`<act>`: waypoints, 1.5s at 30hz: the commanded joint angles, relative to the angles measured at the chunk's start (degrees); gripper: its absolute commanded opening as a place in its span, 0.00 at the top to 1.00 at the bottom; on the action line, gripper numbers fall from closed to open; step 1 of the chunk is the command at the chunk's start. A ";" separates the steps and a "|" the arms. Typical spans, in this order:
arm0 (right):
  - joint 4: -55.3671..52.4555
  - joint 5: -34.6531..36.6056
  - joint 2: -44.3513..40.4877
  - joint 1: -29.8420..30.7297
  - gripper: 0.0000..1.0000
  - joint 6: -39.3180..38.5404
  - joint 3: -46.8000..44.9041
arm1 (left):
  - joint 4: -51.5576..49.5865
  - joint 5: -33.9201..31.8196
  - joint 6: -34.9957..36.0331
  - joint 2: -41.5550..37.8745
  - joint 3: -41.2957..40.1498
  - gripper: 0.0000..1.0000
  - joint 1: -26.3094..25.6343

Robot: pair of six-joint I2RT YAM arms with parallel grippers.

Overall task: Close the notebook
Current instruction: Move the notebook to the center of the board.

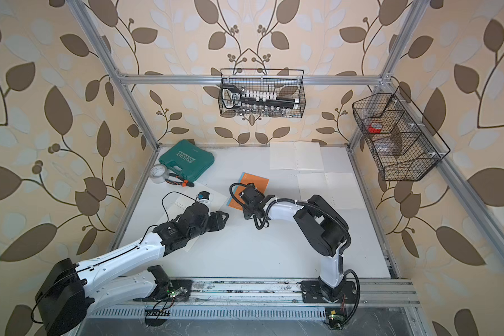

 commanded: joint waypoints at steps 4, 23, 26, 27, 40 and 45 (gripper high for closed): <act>-6.41 -2.60 7.77 -4.26 0.37 -3.63 3.78 | -0.20 0.33 -0.90 -1.04 -0.89 0.46 0.71; -10.50 -4.29 18.32 -9.37 0.37 -12.23 22.66 | -0.66 0.92 -2.12 -1.65 -1.15 0.46 0.81; -11.98 -3.90 19.61 -9.37 0.36 -12.54 25.54 | -0.88 0.88 -2.26 -1.52 -0.92 0.46 0.76; -12.26 -3.51 19.50 -9.41 0.35 -12.54 26.08 | -1.19 0.76 -2.37 -1.41 -0.78 0.46 0.80; -7.91 -5.31 1.04 -9.40 0.25 -8.48 12.55 | -10.97 -4.40 -3.54 -0.53 4.84 0.29 2.13; -5.35 -9.30 -6.20 -8.42 0.22 -6.35 5.41 | -17.46 -2.71 -2.48 2.29 11.02 0.05 12.18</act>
